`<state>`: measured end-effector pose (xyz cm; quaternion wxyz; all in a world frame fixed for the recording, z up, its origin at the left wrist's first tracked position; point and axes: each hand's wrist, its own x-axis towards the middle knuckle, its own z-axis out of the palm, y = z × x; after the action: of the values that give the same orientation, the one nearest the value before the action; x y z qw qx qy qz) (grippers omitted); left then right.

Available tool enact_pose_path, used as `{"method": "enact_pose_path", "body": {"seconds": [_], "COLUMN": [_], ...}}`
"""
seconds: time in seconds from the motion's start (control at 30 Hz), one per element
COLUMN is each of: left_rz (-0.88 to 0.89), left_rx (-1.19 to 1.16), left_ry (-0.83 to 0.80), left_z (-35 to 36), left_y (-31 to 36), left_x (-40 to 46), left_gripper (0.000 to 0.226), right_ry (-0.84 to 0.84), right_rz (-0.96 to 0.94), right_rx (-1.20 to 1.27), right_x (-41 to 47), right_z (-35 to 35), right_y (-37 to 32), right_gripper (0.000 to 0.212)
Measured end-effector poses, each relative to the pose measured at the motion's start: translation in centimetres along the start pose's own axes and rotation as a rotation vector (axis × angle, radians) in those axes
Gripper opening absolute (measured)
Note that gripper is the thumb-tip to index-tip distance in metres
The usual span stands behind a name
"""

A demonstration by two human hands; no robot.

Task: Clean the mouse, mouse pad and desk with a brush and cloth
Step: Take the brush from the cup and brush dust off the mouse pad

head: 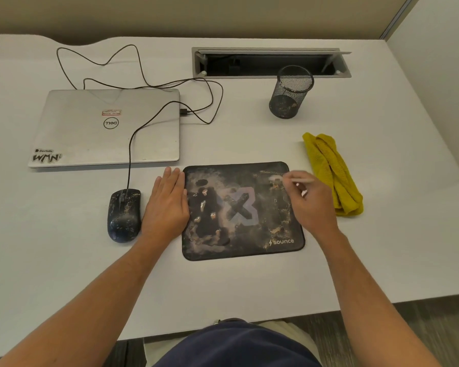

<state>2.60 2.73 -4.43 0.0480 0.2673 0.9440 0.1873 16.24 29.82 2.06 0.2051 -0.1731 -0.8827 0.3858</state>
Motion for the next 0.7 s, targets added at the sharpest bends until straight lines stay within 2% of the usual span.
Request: {"method": "enact_pose_path", "body": {"seconds": [0.17, 0.27, 0.4, 0.53, 0.7], "left_rz": [0.002, 0.004, 0.006, 0.011, 0.013], "left_rx": [0.002, 0.007, 0.014, 0.015, 0.011], "left_ry": [0.004, 0.009, 0.02, 0.026, 0.016], "left_z": [-0.1, 0.1, 0.1, 0.2, 0.1], "left_y": [0.0, -0.1, -0.1, 0.0, -0.1], "left_x": [0.0, 0.0, 0.1, 0.1, 0.0], "left_gripper": [0.059, 0.058, 0.057, 0.056, 0.057], "right_ry": [-0.034, -0.056, -0.099, -0.179, -0.173], "right_rz": [0.032, 0.002, -0.034, -0.025, -0.029], "right_rx": [-0.138, -0.121, -0.081, -0.11, -0.107], "right_x": [3.3, 1.4, -2.8, -6.4, -5.3], "right_z": [1.0, 0.9, -0.5, -1.6, -2.1], "right_y": [1.4, 1.4, 0.2, 0.6, 1.2], "right_gripper": [0.011, 0.009, 0.021, 0.011, 0.015]}}
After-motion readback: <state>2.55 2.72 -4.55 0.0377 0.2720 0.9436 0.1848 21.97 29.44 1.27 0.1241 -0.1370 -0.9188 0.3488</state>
